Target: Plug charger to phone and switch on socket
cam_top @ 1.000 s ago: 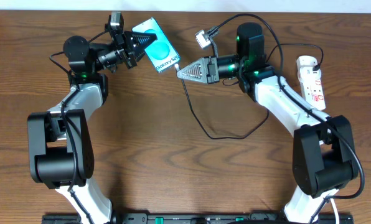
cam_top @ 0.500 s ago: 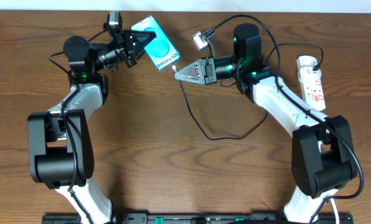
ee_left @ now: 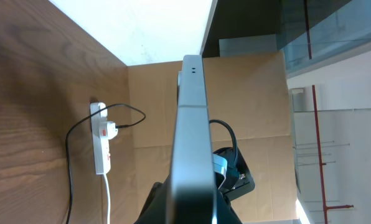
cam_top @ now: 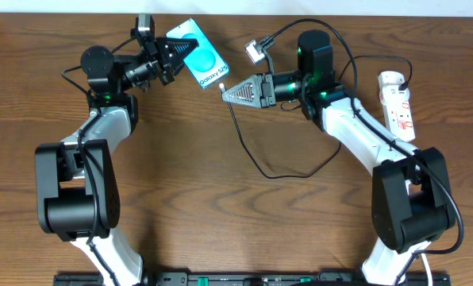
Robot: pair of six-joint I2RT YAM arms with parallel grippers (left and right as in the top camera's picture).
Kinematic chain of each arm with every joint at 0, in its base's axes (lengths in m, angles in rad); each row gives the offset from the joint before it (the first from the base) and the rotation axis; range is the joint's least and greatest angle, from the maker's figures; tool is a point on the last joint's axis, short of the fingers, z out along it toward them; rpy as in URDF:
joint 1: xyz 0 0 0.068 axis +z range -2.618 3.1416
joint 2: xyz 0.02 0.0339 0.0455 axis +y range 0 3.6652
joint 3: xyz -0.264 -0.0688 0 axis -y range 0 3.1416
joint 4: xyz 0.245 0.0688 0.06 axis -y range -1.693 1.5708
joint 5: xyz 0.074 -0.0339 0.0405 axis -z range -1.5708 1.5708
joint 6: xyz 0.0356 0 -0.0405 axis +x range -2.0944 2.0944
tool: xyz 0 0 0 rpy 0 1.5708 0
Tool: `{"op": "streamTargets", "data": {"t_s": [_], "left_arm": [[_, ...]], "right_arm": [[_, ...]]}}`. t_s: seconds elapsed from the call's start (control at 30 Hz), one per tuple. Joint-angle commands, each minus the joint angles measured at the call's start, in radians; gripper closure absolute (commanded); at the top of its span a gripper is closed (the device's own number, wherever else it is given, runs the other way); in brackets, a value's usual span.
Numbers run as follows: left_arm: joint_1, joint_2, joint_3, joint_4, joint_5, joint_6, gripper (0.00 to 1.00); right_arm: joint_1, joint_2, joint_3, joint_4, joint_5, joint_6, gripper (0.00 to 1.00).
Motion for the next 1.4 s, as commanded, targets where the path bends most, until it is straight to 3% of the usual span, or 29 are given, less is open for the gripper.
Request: {"op": "streamTargets", "data": {"t_s": [0.0,1.37], "left_arm": [[-0.011,0.004,0.011,0.013,-0.009,0.021,0.93],[-0.039,0.004,0.011,0.012,-0.002,0.031,0.92]], "right_arm": [[0.014,0.006,0.012,0.003,0.01,0.005,0.99],[-0.011,0.006,0.012,0.018,0.011,-0.004,0.99]]}}
